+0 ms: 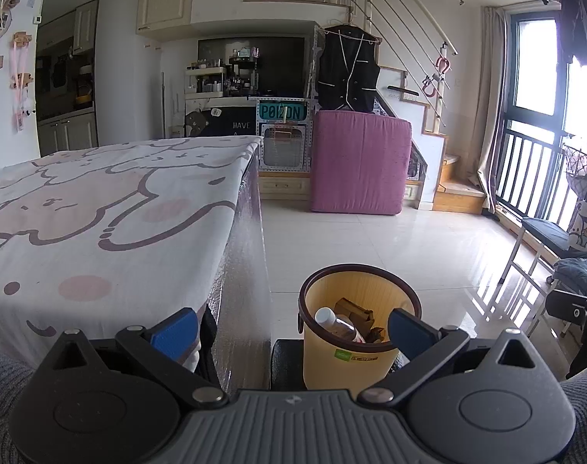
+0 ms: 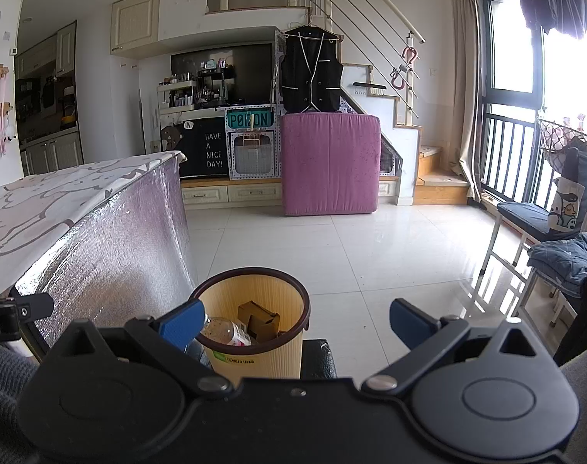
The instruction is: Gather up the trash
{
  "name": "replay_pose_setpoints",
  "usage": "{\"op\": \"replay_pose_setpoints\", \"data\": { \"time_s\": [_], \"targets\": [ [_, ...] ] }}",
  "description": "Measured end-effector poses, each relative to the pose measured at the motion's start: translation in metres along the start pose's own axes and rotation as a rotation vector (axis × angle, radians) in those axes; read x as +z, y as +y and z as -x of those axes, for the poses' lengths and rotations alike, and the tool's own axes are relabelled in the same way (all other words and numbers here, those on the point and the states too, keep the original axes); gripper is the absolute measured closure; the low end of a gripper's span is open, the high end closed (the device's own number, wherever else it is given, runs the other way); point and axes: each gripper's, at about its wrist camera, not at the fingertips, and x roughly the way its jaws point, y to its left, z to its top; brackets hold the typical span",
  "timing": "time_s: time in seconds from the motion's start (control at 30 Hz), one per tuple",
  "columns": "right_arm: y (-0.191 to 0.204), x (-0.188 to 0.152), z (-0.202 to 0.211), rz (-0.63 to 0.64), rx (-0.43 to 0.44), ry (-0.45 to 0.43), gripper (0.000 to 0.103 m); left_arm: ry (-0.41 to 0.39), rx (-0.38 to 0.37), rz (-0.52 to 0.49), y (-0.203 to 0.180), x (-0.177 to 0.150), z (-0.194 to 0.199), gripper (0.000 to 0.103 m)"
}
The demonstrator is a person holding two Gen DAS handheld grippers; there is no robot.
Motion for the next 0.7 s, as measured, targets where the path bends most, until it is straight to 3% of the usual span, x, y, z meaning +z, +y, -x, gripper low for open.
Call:
{"op": "replay_pose_setpoints", "data": {
  "time_s": [0.7],
  "targets": [
    [-0.0005, 0.0013, 0.0002, 0.001, 0.000, 0.001, 0.000, 0.003, 0.000, 0.008, 0.0014, -0.0008, 0.0007, 0.000]
  ]
}}
